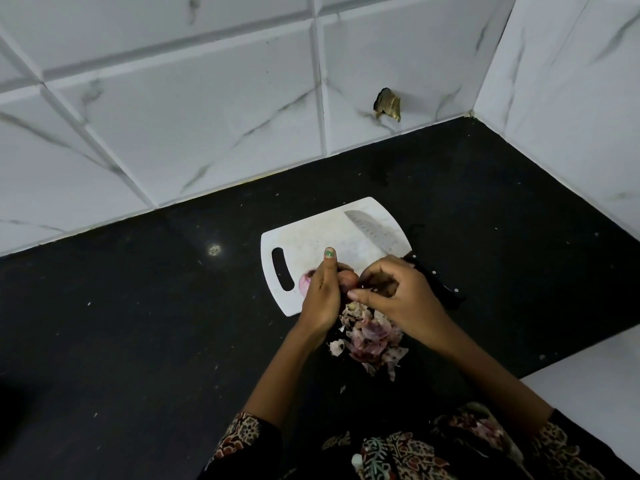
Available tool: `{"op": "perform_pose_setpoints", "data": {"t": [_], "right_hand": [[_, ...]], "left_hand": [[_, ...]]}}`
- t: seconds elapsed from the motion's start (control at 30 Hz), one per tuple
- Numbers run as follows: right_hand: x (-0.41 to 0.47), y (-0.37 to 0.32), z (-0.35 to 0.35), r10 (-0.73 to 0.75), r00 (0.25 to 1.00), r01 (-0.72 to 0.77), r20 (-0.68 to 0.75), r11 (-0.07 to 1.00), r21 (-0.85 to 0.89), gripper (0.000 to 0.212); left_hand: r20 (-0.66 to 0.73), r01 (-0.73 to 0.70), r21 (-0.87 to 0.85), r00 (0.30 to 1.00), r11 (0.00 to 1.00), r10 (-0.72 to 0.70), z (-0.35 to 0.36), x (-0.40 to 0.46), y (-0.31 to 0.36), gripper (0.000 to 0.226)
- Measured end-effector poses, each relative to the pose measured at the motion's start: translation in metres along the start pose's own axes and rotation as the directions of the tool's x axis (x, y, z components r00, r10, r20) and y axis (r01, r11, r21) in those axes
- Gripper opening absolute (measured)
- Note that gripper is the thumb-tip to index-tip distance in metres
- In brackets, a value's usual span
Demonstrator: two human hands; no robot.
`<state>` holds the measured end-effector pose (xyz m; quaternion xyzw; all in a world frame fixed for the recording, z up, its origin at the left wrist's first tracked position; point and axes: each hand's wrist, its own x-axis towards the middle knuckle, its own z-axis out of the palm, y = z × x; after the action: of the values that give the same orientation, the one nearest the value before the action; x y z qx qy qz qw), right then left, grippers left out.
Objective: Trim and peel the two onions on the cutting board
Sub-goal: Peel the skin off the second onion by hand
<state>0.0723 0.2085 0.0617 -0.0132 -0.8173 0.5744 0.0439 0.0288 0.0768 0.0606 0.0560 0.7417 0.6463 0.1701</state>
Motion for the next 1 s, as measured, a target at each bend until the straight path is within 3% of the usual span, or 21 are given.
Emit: {"op": "perform_pose_setpoints", "data": {"t": [0.07,0.2,0.27,0.37,0.5,0.63,0.77,0.9,1.0], "right_hand": [[0.001,0.004,0.004,-0.038,0.998,0.035,-0.04,0.997,-0.07,0.01],[0.004,0.005,0.005,0.1,0.983,-0.089,-0.156,0.993,0.074,0.01],[0.003,0.005,0.001,0.11,0.984,-0.097,-0.141,0.991,0.095,0.007],[0.0,0.0,0.002,0.038,0.999,-0.036,-0.024,0.998,0.054,0.015],[0.0,0.0,0.007,-0.086,0.995,0.081,-0.058,0.993,-0.08,0.01],[0.002,0.007,0.006,0.058,0.988,-0.051,-0.143,0.997,0.051,0.011],[0.006,0.02,0.001,0.165,0.949,-0.169,-0.27,0.986,0.007,0.014],[0.005,0.02,-0.002,0.165,0.981,-0.177,-0.099,0.976,-0.128,0.032],[0.004,0.006,-0.005,0.152,0.988,-0.152,-0.038,0.988,0.011,0.018]], "left_hand": [[0.008,0.003,-0.007,1.0,1.0,-0.003,0.002,-0.001,0.0,0.077],[-0.02,0.101,-0.028,0.995,0.995,-0.101,-0.002,0.001,-0.003,0.065],[-0.025,0.109,-0.04,0.994,0.993,-0.11,-0.002,0.0,-0.003,0.063],[-0.047,0.099,-0.054,0.994,0.994,-0.102,-0.002,0.0,-0.001,0.067],[-0.034,0.108,-0.041,0.993,0.993,-0.109,0.0,-0.001,0.001,0.071],[-0.031,0.13,-0.041,0.991,0.991,-0.132,0.0,0.001,-0.002,0.07],[-0.007,0.163,-0.088,0.986,0.983,-0.164,0.001,0.0,0.0,0.069],[0.02,0.203,-0.149,0.979,0.968,-0.203,-0.001,-0.003,0.003,0.059],[-0.015,0.172,-0.127,0.984,0.977,-0.175,-0.001,-0.001,0.002,0.064]]}}
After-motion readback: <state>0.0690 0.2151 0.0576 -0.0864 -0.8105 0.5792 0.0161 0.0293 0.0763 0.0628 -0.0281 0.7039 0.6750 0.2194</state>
